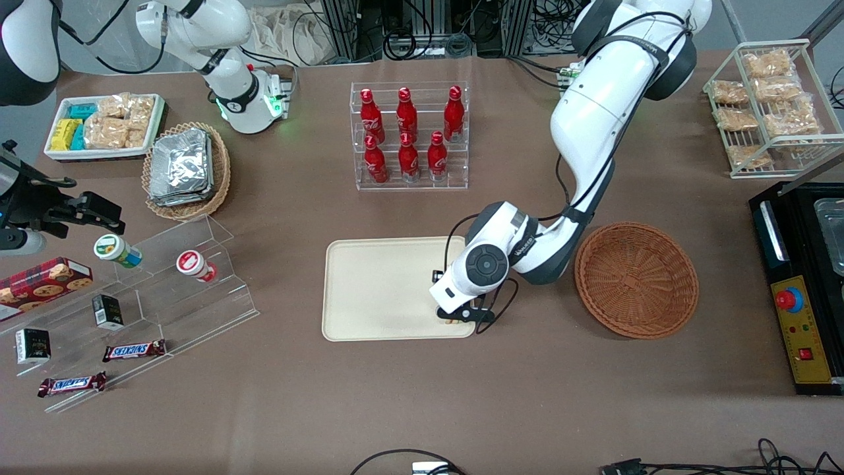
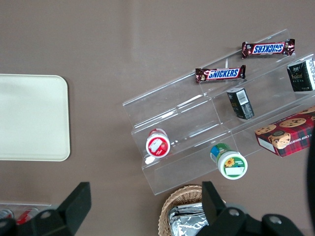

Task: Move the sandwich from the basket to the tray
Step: 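Lower the sandwich onto the tray and open the left gripper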

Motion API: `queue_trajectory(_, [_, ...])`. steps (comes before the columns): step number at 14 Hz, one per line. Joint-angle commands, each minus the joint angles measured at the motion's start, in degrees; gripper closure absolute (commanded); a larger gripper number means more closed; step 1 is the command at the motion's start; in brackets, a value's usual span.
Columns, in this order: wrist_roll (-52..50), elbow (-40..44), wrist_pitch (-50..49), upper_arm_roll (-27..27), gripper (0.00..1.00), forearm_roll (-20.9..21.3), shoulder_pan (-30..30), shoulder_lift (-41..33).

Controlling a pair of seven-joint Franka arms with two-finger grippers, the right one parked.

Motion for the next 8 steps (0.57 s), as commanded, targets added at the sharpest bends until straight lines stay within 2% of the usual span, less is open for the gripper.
queue_trajectory(1, [-2.0,1.2,-1.1,0.1,0.00,0.3,0.2,-1.8])
queue_trajectory(3, [-3.1,1.2,-3.8,0.0,0.00,0.0,2.3,-4.6])
queue_trajectory(8, [-2.5,1.6,-19.0,-0.2,0.00,-0.3,8.8,-16.1])
